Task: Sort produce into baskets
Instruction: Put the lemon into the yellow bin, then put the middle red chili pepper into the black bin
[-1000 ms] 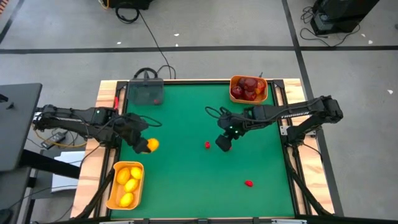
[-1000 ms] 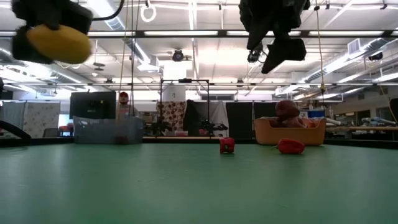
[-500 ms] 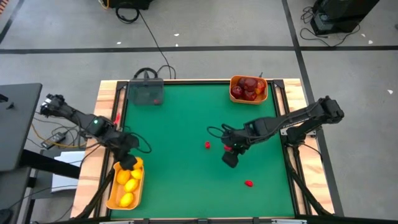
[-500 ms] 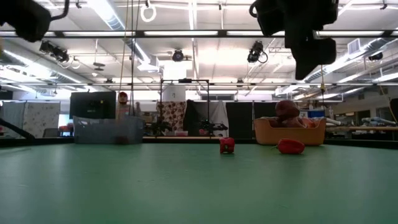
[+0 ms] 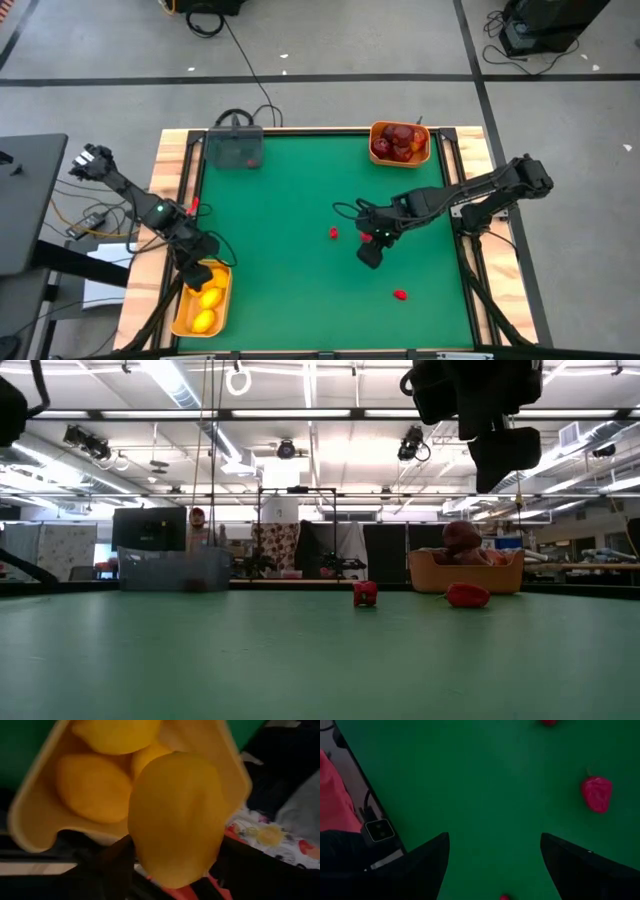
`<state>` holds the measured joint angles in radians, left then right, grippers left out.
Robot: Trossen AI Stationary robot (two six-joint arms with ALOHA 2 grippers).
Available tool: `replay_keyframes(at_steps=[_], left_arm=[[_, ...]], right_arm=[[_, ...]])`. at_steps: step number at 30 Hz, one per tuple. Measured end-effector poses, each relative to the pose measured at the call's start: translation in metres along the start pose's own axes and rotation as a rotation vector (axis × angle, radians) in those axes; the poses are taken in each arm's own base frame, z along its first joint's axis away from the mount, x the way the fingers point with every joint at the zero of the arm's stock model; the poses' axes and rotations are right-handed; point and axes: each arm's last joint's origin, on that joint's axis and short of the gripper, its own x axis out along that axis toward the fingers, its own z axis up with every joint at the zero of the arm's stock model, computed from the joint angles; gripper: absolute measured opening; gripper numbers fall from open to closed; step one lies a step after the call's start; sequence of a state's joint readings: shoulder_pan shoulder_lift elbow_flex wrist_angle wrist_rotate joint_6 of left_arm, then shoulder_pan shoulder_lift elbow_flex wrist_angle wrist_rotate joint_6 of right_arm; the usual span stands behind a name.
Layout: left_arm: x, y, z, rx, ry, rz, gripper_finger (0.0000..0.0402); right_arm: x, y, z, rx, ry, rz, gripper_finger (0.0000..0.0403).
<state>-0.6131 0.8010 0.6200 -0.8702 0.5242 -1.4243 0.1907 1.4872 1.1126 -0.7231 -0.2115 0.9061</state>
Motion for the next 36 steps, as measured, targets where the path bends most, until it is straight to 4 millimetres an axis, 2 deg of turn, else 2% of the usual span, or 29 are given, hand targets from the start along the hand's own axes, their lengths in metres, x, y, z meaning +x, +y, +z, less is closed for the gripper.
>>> replay_keyframes(at_steps=[8, 12, 15, 20, 25, 30, 36], left_arm=[[0.009, 0.01, -0.002, 0.006, 0.094, 0.053, 0.0332], [0.008, 0.009, -0.002, -0.042, 0.112, 0.044, 0.0335], [0.004, 0.004, -0.001, -0.049, 0.059, 0.022, 0.0331], [-0.006, -0.008, -0.001, -0.02, -0.113, -0.009, 0.032], [-0.018, -0.017, 0.001, 0.076, -0.351, -0.013, 0.0308], [-0.025, -0.023, 0.005, 0.127, -0.559, -0.016, 0.0298], [-0.032, -0.036, 0.011, 0.164, -0.804, -0.112, 0.0294]], right_arm=[[-0.002, -0.003, 0.007, 0.015, 0.003, 0.041, 0.032], [-0.002, -0.002, 0.009, 0.009, 0.003, 0.063, 0.032], [-0.003, -0.002, 0.01, 0.005, -0.005, 0.06, 0.032], [-0.004, -0.006, 0.015, -0.015, -0.046, 0.031, 0.032], [-0.005, -0.007, 0.024, -0.147, -0.22, -0.062, 0.032], [-0.008, 0.005, 0.034, -0.361, -0.344, 0.018, 0.0315], [-0.015, 0.017, 0.045, -0.321, -0.524, 0.091, 0.0281]])
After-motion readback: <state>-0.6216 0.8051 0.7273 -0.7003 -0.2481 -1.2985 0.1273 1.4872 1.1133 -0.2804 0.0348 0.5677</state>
